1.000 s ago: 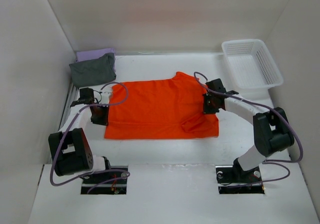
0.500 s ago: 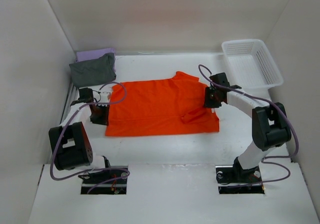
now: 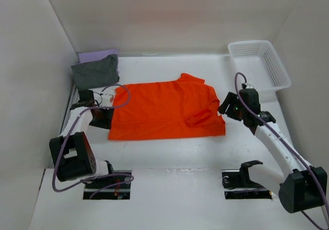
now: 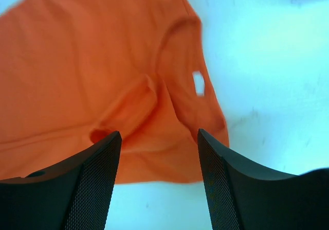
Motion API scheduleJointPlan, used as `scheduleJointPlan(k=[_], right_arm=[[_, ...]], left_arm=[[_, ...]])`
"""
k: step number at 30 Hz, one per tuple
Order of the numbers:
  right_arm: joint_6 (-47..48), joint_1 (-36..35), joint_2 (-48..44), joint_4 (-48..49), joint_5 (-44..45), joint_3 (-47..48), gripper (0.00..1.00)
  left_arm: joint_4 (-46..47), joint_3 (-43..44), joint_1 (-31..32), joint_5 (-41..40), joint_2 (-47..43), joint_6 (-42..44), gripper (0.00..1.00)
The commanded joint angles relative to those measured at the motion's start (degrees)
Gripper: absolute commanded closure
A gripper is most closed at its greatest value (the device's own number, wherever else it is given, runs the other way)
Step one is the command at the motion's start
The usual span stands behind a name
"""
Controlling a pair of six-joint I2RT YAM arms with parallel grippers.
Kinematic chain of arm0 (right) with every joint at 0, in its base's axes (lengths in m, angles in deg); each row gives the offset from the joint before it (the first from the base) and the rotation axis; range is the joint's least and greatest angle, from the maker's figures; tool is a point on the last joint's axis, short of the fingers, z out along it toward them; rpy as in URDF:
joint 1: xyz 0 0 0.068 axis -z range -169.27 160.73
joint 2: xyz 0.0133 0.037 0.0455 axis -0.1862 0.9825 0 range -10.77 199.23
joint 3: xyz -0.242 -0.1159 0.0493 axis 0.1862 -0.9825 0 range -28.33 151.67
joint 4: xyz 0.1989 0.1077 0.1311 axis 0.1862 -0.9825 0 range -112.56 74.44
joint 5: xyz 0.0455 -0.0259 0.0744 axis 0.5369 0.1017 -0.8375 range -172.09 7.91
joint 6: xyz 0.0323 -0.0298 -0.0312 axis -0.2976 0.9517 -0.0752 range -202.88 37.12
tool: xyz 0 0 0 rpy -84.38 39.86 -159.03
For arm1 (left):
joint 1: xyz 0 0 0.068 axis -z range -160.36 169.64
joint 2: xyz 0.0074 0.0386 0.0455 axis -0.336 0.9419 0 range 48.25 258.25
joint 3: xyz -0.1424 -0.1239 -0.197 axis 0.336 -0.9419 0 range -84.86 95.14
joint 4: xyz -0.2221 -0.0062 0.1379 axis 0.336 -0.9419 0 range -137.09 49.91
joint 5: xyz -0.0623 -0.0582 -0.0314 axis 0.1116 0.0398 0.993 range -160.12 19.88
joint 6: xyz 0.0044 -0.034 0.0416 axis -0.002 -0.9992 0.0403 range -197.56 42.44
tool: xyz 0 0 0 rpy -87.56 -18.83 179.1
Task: Fold and stack the t-shirts
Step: Fold the flattened tshirt in 1/3 of the way
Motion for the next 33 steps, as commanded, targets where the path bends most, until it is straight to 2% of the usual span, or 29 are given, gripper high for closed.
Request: scheduleJointPlan(k=[1, 6, 11, 12, 13, 15, 16, 18, 21, 26, 27, 28, 29, 30, 32, 33], right_arm=[[-9.2, -0.9, -0.8, -3.0, 1.2, -8.4, 0.34], [-18.4, -1.6, -4.2, 3.8, 0.7, -17.7, 0.35], [-20.5, -1.6, -0.6, 8.2, -1.2, -19.6, 0.37], [-20.5, -1.6, 0.5, 8.9, -1.2, -19.6, 0.4], [-20.5, -1.6, 1.4, 9.5, -1.2, -19.8, 0.49], [-21.0, -1.6, 1.8, 10.4, -1.8, -20.4, 0.71], [-21.8, -1.6, 0.7, 10.1, -1.9, -20.9, 0.81], [-23.5, -1.6, -3.3, 8.7, -1.8, -22.5, 0.94], [-26.8, -1.6, -11.3, 3.1, -0.5, -25.3, 0.99], [-32.2, -3.1, -20.6, -4.8, 2.7, -27.1, 1.0], [-33.1, -3.2, -20.8, -6.3, 3.1, -26.9, 0.99], [-33.2, -3.3, -20.5, -7.3, 3.5, -26.4, 0.93], [-33.0, -3.8, -20.0, -7.7, 3.8, -26.0, 0.81], [-32.9, -4.5, -19.7, -8.4, 4.1, -25.7, 0.73], [-33.1, -5.8, -20.0, -10.3, 5.1, -24.8, 0.63], [-33.4, -6.2, -21.2, -11.7, 6.2, -24.1, 0.62]], left_arm=[[-0.3, -2.5, 1.4, 0.4, 2.7, 0.8, 0.5], [2.0, -1.0, 3.7, 0.8, 8.5, -1.5, 0.5], [4.0, 0.3, 6.5, 1.1, 12.8, -2.8, 0.52], [4.3, 0.3, 6.7, 1.1, 13.8, -2.9, 0.58], [4.6, 0.2, 6.8, 1.1, 14.5, -2.9, 0.66], [4.9, -0.2, 6.8, 1.5, 15.2, -3.0, 0.87], [4.9, -0.4, 6.4, 1.5, 14.9, -2.9, 0.93], [4.7, -1.0, 5.0, 1.3, 12.7, -2.3, 1.0], [3.5, -2.0, 2.2, 0.3, 6.9, -0.4, 1.0], [-0.7, -3.2, 1.7, -3.7, 0.7, 2.4, 1.0], [-1.0, -3.6, 2.3, -4.2, 0.3, 2.8, 0.97], [-1.2, -3.7, 2.7, -4.4, 0.4, 2.8, 0.93], [-1.2, -3.8, 3.0, -4.7, 0.9, 2.7, 0.85], [-1.2, -3.6, 3.1, -5.1, 1.7, 2.8, 0.74], [-1.2, -2.6, 2.4, -6.2, 2.8, 2.8, 0.64], [-1.3, -1.5, 1.6, -6.8, 3.2, 2.8, 0.61]])
